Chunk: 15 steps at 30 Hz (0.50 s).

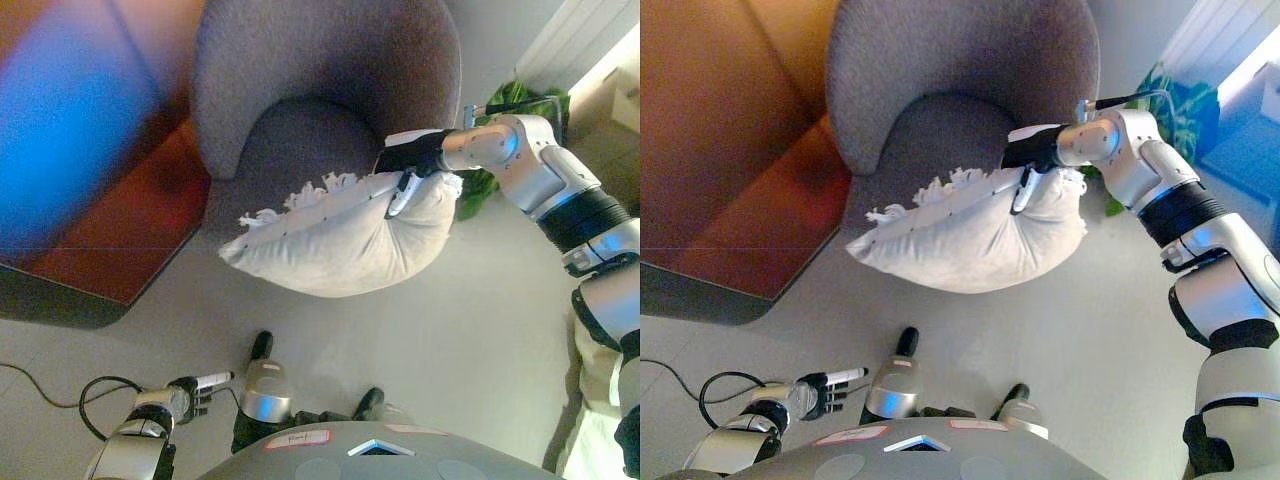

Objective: Pick up the pillow and put it on the sofa.

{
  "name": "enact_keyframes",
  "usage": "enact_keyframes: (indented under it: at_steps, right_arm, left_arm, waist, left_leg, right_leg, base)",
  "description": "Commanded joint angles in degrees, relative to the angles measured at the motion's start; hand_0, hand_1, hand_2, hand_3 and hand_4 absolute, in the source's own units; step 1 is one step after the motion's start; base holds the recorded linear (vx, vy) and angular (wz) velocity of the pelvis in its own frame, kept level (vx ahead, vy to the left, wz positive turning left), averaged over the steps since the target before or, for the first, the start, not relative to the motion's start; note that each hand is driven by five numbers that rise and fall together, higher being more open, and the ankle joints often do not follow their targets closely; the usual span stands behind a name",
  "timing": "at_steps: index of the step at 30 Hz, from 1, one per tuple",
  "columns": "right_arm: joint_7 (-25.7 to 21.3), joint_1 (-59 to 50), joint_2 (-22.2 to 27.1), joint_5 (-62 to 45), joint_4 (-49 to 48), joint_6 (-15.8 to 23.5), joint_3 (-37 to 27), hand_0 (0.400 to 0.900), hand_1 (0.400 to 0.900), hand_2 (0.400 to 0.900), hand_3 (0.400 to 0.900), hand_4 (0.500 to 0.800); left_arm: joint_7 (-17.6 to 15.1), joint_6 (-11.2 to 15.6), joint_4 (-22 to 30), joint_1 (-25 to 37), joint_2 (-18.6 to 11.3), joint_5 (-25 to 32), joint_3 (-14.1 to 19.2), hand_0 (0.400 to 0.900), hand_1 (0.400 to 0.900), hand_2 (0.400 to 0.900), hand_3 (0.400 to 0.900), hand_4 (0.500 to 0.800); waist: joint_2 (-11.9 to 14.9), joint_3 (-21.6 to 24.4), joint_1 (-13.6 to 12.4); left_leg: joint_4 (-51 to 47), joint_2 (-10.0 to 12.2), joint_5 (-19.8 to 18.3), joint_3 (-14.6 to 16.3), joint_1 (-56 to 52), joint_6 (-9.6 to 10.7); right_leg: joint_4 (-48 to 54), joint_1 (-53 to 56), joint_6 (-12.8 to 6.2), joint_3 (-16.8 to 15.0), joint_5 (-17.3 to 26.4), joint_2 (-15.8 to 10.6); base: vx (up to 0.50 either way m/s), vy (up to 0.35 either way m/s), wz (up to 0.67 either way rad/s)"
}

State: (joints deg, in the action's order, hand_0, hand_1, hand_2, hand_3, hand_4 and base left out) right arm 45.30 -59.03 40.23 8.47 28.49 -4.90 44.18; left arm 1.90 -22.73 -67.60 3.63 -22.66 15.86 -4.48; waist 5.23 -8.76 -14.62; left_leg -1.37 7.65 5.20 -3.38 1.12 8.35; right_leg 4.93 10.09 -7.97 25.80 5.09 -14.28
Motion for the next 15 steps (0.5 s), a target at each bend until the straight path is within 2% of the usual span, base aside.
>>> enact_keyframes:
  at_steps: [1,5,10,15]
  right_arm:
    - [-6.5,-8.9,-3.0,-11.6,2.6,-3.5,-5.7,0.4,0.4,0.4,0.4,0.5]
    - [-12.4,-11.6,-4.4,-16.4,10.3,-6.0,-8.0,0.4,0.4,0.4,0.4,0.5]
    - [-13.8,-13.1,-3.8,-18.9,19.6,-7.1,-10.3,0.4,0.4,0.4,0.4,0.5]
    - [-14.8,-13.4,-3.3,-20.3,25.9,-8.1,-11.7,0.4,0.4,0.4,0.4,0.5]
  left_arm:
    - [-0.4,-2.5,-6.4,-0.9,-1.6,-2.6,-4.4,0.9,0.9,0.9,0.9,0.8]
    - [-1.2,-3.8,-7.7,-0.8,-1.1,-3.1,-4.2,0.9,0.9,0.9,0.9,0.8]
    - [-1.7,-4.7,-9.0,-1.3,-1.2,-4.4,-4.2,0.9,0.9,0.9,0.9,0.8]
    - [-2.8,-4.3,-9.1,-0.9,-1.9,-4.8,-4.9,0.9,0.9,0.9,0.9,0.8]
  waist:
    - [-1.1,7.3,-3.3]
    - [-1.2,8.2,-4.2]
    - [-1.1,8.1,-5.3]
    - [-1.3,6.0,-6.7]
  left_leg:
    - [-3.0,-1.5,-1.1,0.2,-3.7,-2.4]
    - [-3.1,-1.6,-1.5,0.0,-4.6,-2.3]
    - [-2.8,-1.5,-1.6,-0.3,-4.5,-2.3]
    - [-2.4,-1.5,-1.4,-1.4,-2.7,-2.4]
  right_leg:
    - [-4.4,-0.7,-3.72,-0.5,0.1,-2.9]
    - [-3.6,0.6,-3.89,0.2,0.6,-3.3]
    - [-3.2,1.3,-4.3,0.7,1.0,-3.9]
    - [-3.6,0.3,-5.01,1.7,1.8,-5.3]
  base:
    - [0.19,0.093,0.25]
    - [0.2,0.078,0.17]
    - [0.17,0.048,0.15]
    - [0.05,0.007,0.13]
